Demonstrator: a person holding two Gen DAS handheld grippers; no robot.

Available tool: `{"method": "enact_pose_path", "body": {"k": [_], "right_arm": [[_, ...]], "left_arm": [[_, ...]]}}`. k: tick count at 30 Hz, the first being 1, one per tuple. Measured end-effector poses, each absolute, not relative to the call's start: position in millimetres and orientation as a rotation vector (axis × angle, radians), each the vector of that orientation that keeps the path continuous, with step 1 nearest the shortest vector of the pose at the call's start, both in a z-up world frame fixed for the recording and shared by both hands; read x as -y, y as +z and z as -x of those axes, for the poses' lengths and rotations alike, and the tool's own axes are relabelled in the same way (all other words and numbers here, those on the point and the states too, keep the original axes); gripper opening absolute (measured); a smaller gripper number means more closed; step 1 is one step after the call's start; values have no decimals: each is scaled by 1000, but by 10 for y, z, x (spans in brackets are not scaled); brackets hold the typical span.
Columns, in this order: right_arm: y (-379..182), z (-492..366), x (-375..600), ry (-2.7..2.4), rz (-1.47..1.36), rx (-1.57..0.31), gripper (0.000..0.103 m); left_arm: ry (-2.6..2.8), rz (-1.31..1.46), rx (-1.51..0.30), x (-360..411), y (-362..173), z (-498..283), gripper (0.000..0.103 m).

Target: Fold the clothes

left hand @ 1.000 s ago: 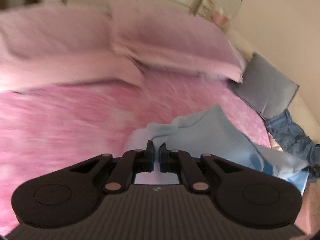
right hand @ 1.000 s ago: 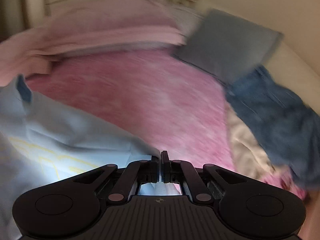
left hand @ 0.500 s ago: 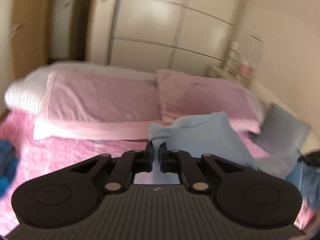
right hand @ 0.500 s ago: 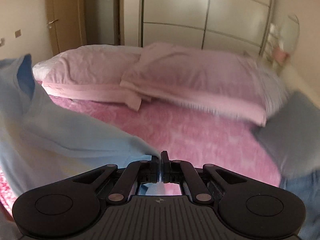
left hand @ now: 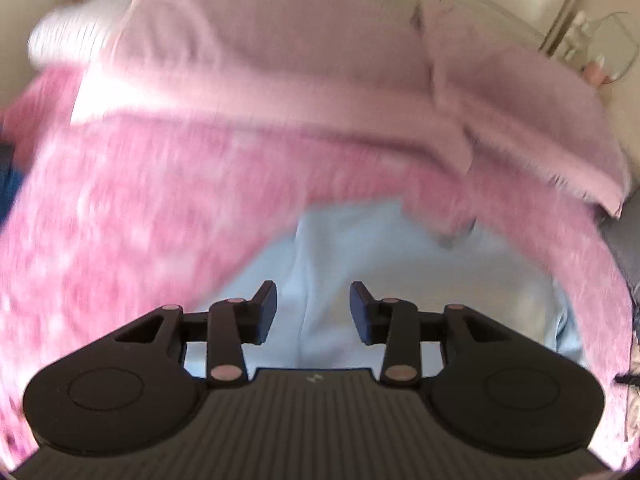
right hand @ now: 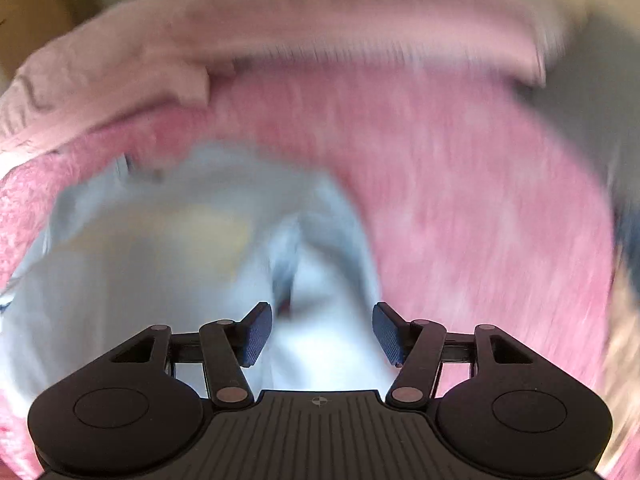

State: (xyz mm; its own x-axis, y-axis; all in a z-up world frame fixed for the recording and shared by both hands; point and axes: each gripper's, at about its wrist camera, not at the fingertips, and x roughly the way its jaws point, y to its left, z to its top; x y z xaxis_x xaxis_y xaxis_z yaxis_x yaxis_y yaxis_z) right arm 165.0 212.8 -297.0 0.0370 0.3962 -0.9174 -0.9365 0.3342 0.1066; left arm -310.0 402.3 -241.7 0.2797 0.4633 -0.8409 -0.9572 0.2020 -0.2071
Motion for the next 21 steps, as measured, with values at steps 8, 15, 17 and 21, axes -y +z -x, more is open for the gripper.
{"method": "enact_pose_path", "body": {"k": [8,15,17,21], "right_arm": [[-3967,-1757,-1052,790,275,-1444,59],[-4354,-1860,-758,624,-102,-1450,57],[-4361,-1865,-804,621,-70,-1419,16],[-4029,-1962,-980,762,84,-1289,8]], "left_arm": [[1159,1073,-712,-3417,-2839,3414,34],[1134,1066,-712,-3232,-2992,3432,33],[1128,1068,-717,-3187,-3032,3425,32],[1126,1064,-707,-3121,-2996,3495,32]]}}
